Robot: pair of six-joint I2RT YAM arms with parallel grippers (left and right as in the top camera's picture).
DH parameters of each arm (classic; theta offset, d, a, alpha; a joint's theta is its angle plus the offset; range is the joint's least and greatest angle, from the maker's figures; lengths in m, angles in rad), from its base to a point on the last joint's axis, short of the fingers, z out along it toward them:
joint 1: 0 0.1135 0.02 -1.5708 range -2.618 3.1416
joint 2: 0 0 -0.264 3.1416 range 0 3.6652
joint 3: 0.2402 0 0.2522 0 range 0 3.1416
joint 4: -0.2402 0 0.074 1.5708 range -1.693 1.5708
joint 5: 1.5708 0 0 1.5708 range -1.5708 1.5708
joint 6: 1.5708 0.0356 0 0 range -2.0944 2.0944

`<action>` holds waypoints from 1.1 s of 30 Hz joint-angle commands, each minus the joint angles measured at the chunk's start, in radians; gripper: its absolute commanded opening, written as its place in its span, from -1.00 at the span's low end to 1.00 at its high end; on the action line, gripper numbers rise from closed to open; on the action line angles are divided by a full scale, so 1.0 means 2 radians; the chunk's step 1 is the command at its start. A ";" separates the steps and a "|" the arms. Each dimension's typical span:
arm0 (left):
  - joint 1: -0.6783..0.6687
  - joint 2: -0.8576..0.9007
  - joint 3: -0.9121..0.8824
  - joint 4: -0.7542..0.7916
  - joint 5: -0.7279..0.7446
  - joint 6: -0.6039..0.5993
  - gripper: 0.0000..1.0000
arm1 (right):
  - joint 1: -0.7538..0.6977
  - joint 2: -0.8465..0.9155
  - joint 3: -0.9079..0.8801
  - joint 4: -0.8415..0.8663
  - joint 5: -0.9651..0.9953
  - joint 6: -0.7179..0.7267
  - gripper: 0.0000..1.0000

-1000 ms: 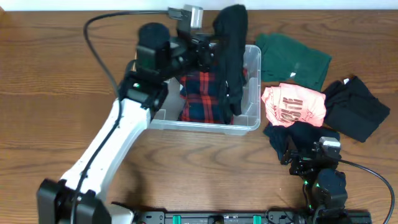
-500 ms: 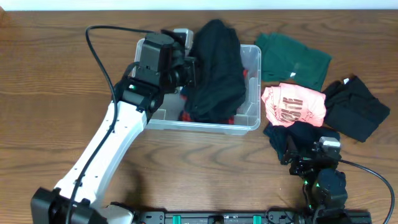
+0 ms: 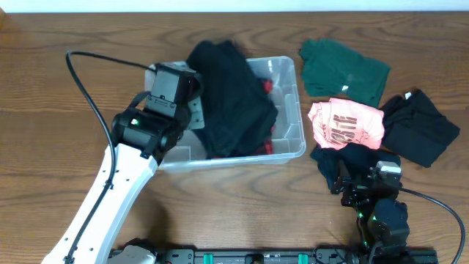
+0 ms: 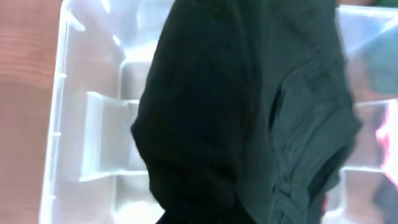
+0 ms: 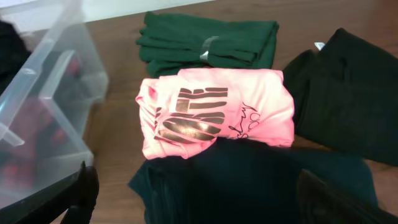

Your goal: Pack container

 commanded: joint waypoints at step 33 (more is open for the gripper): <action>0.090 0.025 0.015 0.093 0.020 0.220 0.96 | 0.004 -0.002 -0.002 0.000 0.003 0.006 0.99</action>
